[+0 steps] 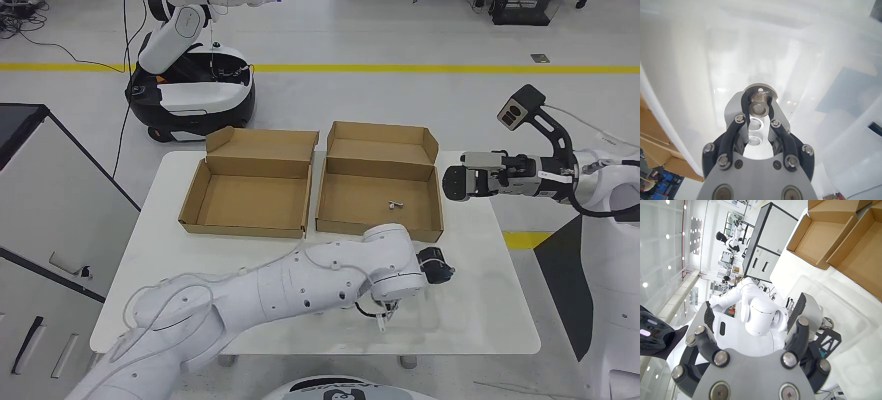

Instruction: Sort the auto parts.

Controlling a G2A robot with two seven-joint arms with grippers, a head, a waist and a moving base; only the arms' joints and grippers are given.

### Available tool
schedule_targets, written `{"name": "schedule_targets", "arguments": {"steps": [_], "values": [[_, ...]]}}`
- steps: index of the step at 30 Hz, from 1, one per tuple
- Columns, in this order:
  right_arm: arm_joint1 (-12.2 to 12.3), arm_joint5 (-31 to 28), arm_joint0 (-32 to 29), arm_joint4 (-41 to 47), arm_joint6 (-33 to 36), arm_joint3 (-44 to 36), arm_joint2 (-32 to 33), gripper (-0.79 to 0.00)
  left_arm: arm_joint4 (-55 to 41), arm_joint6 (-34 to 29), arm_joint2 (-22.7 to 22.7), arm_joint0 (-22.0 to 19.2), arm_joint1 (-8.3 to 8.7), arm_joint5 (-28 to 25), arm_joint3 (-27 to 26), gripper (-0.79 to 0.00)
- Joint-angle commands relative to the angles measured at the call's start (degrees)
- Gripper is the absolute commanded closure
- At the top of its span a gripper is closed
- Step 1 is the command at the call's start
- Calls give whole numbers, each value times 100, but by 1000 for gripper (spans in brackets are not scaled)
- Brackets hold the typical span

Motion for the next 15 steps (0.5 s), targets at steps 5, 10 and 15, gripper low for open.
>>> {"name": "schedule_targets", "arguments": {"steps": [5, 10, 15], "values": [[0, 0, 0, 0, 0, 0, 0, -785, -576, 0, 171, -676, 196, 328, -492, 0], [0, 0, 0, 0, 0, 0, 0, -785, -949, 0, 276, -1197, 438, 487, -844, 0], [0, 0, 0, 0, 0, 0, 0, -785, -932, 0, 276, -1232, 466, 435, -903, 0]]}}
